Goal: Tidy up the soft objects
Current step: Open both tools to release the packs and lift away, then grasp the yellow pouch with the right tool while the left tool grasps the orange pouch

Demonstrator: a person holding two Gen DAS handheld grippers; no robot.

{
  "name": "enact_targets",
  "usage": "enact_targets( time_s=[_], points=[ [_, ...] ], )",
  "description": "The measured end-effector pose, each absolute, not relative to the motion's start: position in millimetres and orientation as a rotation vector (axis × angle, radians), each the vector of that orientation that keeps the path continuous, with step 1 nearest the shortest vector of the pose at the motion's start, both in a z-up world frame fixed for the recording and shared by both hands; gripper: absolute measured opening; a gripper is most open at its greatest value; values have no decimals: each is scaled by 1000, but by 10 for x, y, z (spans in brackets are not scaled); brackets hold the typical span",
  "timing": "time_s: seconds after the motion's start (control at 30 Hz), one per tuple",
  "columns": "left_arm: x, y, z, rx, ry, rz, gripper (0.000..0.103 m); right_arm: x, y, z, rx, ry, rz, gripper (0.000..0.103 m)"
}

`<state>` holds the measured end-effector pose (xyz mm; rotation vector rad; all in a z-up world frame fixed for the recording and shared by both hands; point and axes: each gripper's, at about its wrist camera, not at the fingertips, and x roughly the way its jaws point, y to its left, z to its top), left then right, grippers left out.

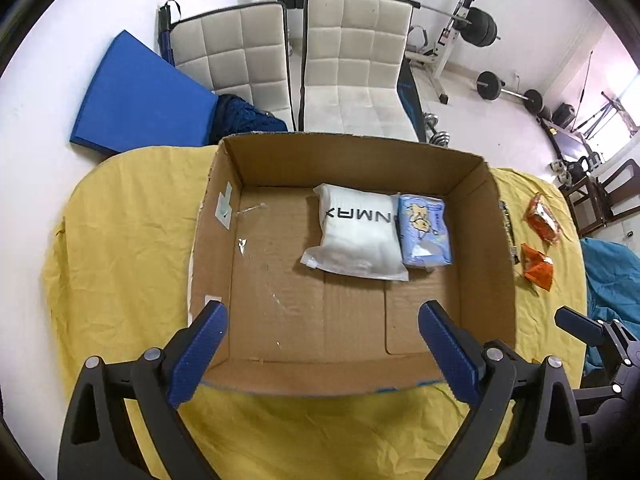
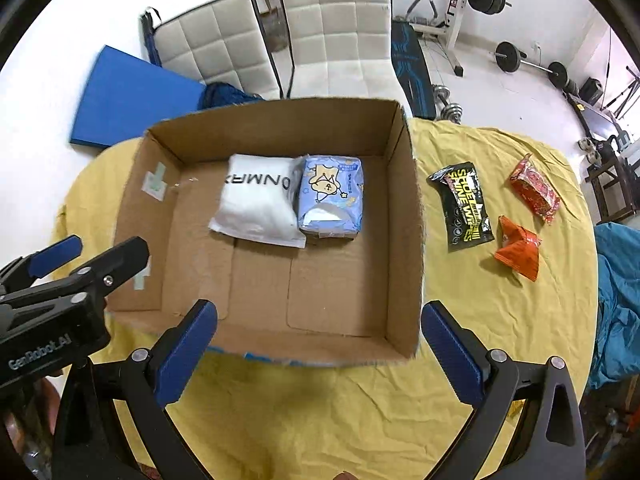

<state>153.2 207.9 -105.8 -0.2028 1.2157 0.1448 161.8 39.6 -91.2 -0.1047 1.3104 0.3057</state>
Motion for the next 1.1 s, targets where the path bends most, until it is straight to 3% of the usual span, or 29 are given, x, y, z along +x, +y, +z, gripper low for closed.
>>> enact_targets(
  time_s=[0.33,0.67,0.87,0.93,1.1],
  points=[
    [1193,1392,-742,-177,1195,77,98,1286,-714,-758,0,1369,211,103],
    [1378,129,-1296,-97,1352,-67,98,1241,-2711,-1966,136,1636,-92,101],
    [1544,-395,-1588,-47,1426,-86,98,1267,-2951,-2644,167,1773,-56,85],
    [1581,-486,-1626,-42,1437,-86,98,1257,-2996,-2811,153,1816,-58,72],
    [1751,-693,-1636,-45,1455,-93,98,1220,-3161,-2819,174,1802,-18,60]
  ],
)
